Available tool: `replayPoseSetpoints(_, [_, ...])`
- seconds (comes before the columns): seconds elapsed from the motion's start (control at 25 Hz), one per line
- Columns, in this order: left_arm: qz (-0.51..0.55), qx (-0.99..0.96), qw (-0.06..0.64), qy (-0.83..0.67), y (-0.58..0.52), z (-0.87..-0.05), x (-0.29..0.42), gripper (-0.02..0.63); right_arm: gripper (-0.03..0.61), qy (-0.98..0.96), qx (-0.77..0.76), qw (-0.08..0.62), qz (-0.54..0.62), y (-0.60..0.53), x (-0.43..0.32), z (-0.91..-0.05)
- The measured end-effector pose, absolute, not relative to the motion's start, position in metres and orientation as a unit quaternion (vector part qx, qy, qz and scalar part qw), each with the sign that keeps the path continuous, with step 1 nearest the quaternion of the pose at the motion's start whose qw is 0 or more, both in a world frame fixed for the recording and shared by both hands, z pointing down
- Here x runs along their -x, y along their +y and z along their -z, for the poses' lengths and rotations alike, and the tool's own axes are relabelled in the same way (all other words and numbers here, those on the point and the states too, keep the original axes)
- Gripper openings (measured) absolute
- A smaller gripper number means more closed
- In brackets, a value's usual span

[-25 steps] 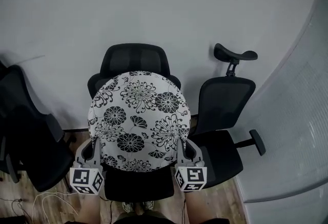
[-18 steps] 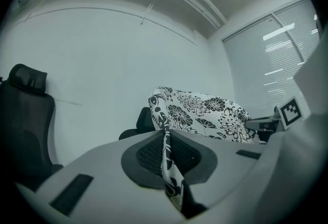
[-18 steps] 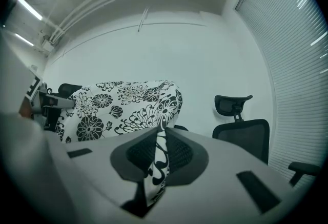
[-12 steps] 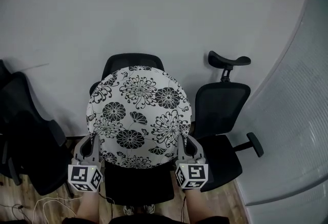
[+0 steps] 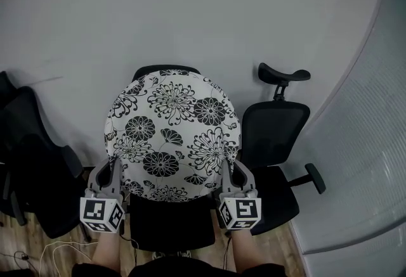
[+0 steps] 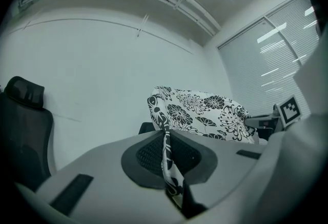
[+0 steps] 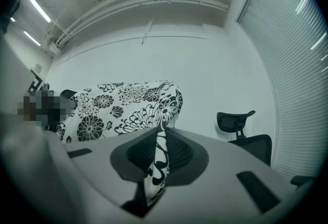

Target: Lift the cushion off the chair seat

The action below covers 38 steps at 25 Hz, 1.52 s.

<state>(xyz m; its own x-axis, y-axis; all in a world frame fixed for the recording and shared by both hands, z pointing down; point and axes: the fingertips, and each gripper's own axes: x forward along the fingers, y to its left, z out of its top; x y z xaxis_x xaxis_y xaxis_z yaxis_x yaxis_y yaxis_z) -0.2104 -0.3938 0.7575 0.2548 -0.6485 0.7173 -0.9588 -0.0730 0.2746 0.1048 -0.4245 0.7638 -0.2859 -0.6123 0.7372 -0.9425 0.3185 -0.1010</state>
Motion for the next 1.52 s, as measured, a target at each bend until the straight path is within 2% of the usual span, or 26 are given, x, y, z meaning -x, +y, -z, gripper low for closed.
replayPoseSetpoints(0.64, [-0.213, -0.705, 0.346, -0.581, -0.3912, -0.7576, 0.2087, 0.021, 0.041, -0.770, -0.510, 0.281, -0.261, -0.4251, -0.1077, -0.7688])
replayPoseSetpoints(1.52, [-0.205, -0.708, 0.344, -0.581, -0.3928, -0.7566, 0.2103, 0.021, 0.038, -0.768, -0.510, 0.287, -0.260, -0.4254, -0.1069, -0.7705])
